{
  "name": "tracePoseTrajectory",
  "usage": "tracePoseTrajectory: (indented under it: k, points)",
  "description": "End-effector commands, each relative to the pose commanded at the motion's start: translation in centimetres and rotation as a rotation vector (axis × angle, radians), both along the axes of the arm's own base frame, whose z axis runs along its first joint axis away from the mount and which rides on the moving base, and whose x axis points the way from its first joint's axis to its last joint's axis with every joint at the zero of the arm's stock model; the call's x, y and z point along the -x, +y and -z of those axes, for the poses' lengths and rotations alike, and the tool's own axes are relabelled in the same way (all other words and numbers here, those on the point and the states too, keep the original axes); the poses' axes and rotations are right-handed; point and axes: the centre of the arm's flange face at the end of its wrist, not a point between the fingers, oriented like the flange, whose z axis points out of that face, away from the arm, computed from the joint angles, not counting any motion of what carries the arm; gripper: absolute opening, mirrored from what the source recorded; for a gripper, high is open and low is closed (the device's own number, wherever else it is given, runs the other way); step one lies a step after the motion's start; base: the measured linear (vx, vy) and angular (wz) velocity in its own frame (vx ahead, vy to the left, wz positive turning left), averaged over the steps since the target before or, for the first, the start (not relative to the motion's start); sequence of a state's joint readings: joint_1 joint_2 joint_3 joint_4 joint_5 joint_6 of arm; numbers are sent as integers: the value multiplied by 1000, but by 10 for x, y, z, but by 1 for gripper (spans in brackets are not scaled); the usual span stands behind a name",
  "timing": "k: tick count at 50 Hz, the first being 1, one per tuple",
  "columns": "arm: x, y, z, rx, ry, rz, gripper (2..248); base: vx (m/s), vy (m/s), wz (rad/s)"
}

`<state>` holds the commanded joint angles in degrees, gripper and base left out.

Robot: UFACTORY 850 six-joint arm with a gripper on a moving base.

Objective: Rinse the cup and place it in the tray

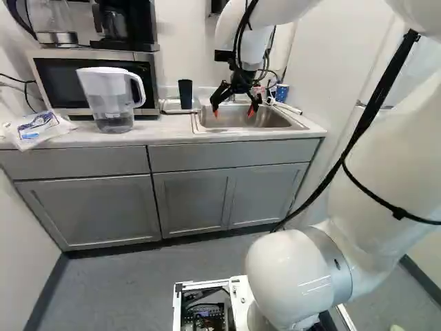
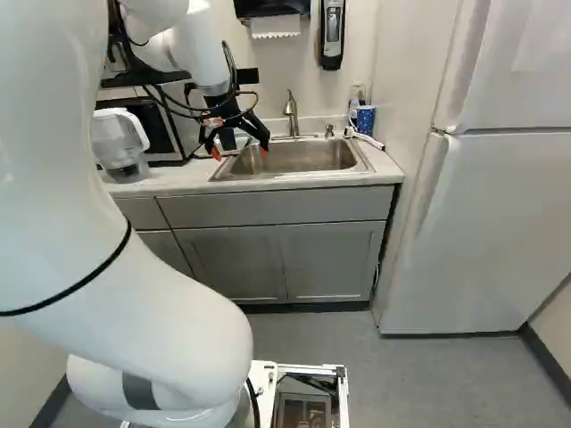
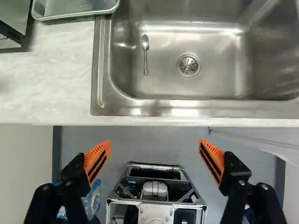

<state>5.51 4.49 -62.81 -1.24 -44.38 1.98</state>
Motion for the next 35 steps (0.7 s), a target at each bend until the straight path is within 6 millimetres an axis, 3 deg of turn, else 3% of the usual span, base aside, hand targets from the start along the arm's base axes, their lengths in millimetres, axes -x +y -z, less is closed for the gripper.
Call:
tracePoseTrajectory:
  k: [35]
  points:
    - [0, 0, 0, 0, 0, 0, 247, -105, 3, 24]
